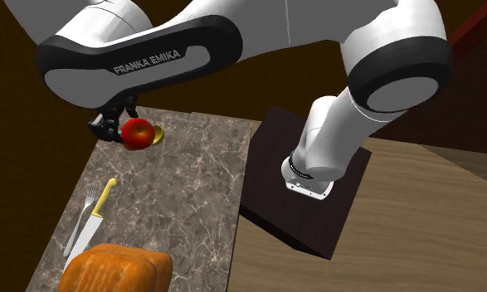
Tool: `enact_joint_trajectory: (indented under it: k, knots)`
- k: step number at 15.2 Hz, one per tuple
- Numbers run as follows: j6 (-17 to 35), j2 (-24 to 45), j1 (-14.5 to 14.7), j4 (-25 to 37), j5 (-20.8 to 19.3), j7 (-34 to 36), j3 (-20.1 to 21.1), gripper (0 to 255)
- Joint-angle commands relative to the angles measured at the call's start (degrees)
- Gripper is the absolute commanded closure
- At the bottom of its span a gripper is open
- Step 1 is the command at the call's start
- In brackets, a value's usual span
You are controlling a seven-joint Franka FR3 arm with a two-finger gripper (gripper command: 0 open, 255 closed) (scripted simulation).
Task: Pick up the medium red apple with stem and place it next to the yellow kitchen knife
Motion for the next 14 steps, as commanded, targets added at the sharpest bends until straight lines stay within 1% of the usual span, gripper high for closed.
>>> enact_joint_trajectory:
  k: [1, 7, 10, 11, 14]
  knots:
    - [-0.51, 4.63, 0.38, 5.29, -0.67, 1.40, 0.67, 255]
    - [-3.74, 18.93, 2.07, 23.19, -3.37, 5.34, 1.98, 255]
    - [-6.86, 27.02, 3.39, 34.53, -4.94, 7.21, 2.27, 255]
    - [-8.48, 30.50, 4.01, 39.67, -5.57, 7.90, 2.33, 255]
    - [-6.03, 30.20, 3.97, 36.91, -5.44, 7.59, 2.26, 255]
